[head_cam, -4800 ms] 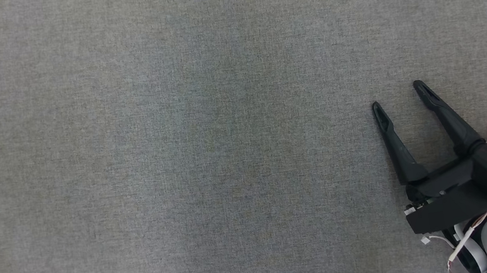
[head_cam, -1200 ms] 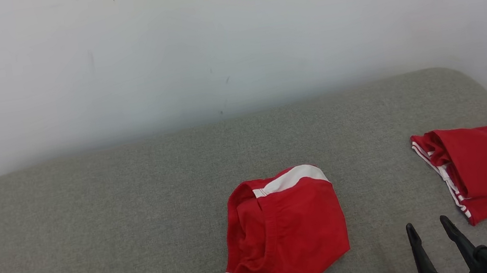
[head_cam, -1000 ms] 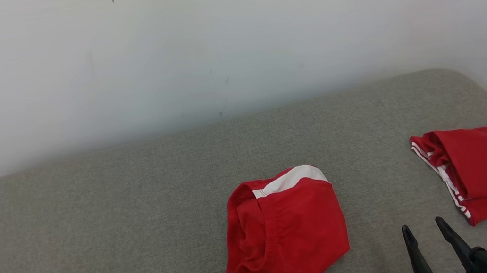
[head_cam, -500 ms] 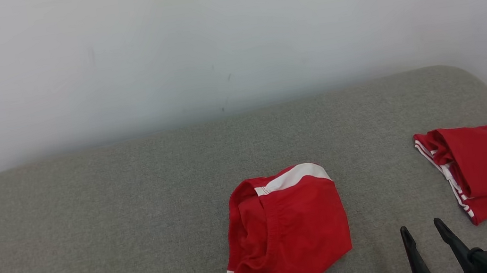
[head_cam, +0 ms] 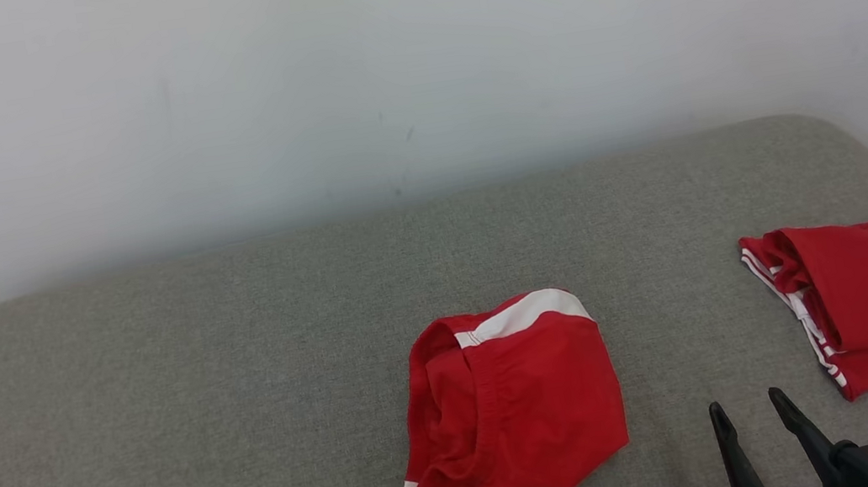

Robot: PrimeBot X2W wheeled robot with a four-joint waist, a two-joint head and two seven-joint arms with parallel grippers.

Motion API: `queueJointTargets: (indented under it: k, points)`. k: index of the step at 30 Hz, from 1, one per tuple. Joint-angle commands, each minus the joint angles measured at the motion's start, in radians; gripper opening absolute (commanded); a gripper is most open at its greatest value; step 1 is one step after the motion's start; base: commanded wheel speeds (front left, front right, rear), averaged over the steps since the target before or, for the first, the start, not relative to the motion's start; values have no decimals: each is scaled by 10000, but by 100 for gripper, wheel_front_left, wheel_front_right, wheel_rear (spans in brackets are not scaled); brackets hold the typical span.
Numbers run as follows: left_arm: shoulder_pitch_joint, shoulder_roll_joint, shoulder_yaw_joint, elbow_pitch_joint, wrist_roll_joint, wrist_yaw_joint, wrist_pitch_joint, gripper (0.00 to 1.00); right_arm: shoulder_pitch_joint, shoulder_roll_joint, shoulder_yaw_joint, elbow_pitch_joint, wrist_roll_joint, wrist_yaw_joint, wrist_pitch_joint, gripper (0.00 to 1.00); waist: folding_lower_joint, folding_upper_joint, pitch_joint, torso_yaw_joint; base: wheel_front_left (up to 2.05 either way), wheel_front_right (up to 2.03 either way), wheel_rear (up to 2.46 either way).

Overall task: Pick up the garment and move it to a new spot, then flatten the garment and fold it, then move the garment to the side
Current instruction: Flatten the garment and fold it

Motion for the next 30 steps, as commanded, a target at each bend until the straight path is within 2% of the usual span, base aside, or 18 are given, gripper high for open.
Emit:
queueJointTargets:
  k: [1, 9, 19, 24, 30]
  points:
    - [-156, 56, -62, 41, -46, 13, -24, 100, -47, 14, 29, -4, -15, -26, -40, 100, 0, -1, 7, -34, 0, 0, 0]
    - [-1559, 400, -1274, 687, -624, 13, 148, 100, -186, -62, 116, -4, 20, -26, -40, 100, 0, -1, 134, -503, 0, 0, 0]
    - [-3652, 272, -3023, 1447, -2228, 13, 2015, 100, -395, -85, 345, -56, 19, -26, -41, 100, 0, -1, 506, -1701, 0, 0, 0]
    - [-4187, 226, -3450, 1852, -2976, 13, 2651, 100, -504, -76, 367, -70, 36, -26, -41, 100, 0, -1, 709, -2395, 0, 0, 0]
    - [-4566, 199, -3612, 2497, -3388, 14, 3166, 100, -567, -11, 397, -121, 48, -26, -41, 100, 0, -1, 903, -3015, 0, 0, 0]
